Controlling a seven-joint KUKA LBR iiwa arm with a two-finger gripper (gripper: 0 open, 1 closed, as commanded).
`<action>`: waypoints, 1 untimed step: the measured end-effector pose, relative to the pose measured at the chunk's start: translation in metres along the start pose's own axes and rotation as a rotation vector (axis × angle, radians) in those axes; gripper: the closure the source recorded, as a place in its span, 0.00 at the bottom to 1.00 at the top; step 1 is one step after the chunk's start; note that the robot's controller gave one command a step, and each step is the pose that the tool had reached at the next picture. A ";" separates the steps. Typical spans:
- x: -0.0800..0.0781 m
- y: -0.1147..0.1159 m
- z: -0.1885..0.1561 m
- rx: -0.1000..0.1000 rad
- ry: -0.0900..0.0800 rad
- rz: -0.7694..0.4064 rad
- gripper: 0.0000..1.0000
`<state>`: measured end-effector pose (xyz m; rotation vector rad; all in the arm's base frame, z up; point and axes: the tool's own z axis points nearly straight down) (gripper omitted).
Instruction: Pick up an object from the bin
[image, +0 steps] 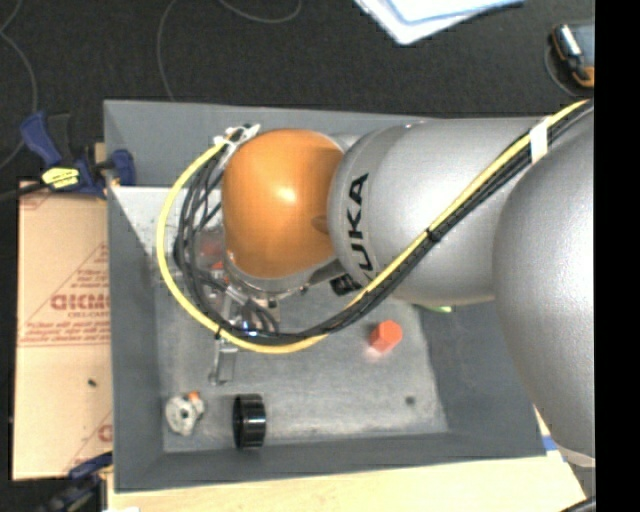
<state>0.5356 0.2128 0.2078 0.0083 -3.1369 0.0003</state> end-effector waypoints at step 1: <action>-0.002 -0.001 -0.005 -0.002 -0.008 0.006 0.00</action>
Offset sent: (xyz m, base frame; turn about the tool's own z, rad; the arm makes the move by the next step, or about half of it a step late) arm -0.0605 0.0204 -0.1378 -0.7851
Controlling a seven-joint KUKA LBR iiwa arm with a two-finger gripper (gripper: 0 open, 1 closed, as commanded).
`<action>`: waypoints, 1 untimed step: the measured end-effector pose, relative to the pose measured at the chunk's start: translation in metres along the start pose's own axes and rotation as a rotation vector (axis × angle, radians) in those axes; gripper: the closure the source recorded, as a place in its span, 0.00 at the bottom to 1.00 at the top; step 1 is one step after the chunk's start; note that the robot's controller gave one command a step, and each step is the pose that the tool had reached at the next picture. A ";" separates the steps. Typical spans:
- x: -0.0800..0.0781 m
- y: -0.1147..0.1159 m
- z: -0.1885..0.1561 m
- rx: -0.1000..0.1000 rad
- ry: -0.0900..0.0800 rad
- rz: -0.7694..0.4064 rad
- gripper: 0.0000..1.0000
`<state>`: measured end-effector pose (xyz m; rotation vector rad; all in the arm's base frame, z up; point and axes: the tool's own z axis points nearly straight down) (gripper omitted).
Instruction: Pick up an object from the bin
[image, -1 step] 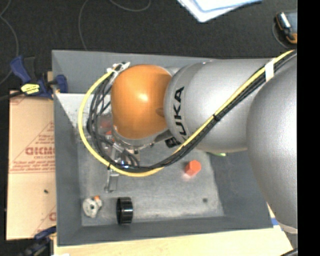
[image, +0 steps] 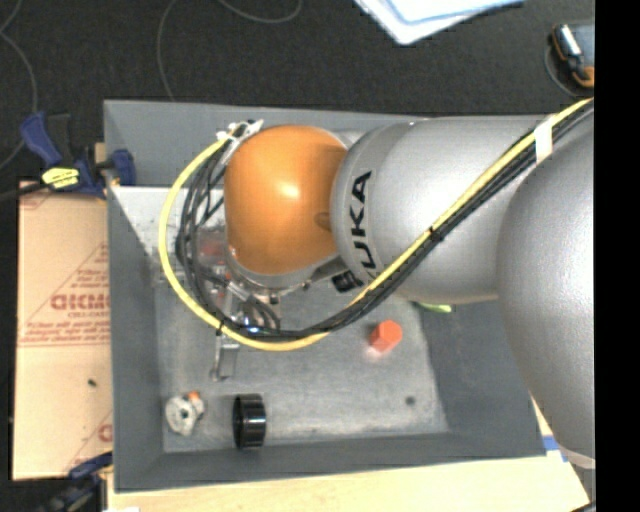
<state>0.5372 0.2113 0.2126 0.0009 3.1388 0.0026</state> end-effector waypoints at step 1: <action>0.038 0.014 0.088 -0.001 0.000 -0.500 0.00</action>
Offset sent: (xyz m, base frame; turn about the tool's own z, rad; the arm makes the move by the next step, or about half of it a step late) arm -0.0586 0.0128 -0.0697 -0.6000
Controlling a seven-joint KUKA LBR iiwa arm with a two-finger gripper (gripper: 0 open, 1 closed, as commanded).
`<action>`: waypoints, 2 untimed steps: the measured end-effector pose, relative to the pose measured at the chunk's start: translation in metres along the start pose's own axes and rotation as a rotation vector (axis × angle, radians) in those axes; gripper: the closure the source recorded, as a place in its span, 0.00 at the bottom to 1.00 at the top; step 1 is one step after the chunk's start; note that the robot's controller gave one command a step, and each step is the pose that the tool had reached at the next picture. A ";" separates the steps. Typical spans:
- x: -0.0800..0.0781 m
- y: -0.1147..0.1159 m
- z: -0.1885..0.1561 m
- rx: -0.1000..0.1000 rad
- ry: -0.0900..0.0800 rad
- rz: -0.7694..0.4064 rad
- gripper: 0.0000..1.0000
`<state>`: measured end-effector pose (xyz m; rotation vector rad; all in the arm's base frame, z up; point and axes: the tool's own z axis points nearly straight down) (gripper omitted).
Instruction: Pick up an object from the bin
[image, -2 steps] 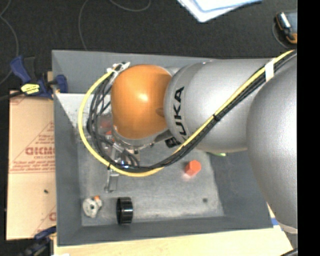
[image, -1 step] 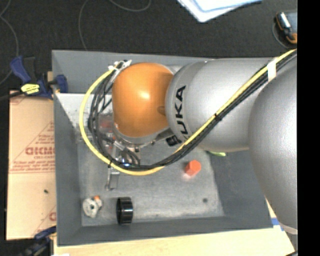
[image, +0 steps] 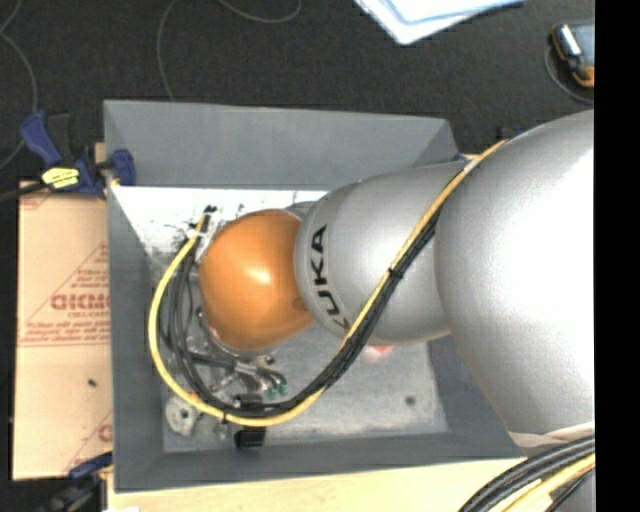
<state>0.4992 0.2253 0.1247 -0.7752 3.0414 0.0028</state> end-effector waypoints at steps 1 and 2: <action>0.012 0.006 0.014 -0.001 0.000 -0.154 0.00; -0.024 0.002 0.005 0.000 -0.005 -0.371 0.00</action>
Offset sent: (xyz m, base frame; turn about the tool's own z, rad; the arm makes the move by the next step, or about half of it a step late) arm 0.0180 0.0131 -0.0059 -0.3737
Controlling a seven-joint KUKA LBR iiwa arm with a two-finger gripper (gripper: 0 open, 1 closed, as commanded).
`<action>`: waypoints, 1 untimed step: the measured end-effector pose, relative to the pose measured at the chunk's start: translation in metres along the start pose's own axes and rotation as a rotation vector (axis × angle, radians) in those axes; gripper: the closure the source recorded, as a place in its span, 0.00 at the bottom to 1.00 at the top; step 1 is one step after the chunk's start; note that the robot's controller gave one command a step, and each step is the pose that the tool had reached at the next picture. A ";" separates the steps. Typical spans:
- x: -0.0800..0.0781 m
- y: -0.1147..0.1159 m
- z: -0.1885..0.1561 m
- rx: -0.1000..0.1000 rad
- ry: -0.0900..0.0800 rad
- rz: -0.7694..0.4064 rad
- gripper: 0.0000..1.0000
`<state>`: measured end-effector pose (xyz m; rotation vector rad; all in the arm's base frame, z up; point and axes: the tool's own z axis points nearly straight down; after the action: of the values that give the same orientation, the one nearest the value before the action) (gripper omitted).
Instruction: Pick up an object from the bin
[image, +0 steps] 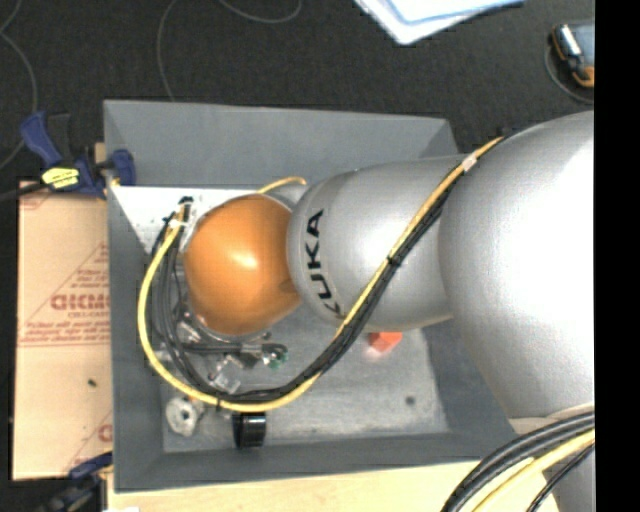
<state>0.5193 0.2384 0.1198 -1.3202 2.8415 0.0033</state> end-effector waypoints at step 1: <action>0.020 0.015 0.050 -0.002 0.010 -0.307 0.00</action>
Offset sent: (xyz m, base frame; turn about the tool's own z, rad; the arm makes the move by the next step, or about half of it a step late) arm -0.0333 -0.0020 -0.0498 -0.4423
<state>0.4951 0.2333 0.0693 -1.7442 2.6147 -0.0027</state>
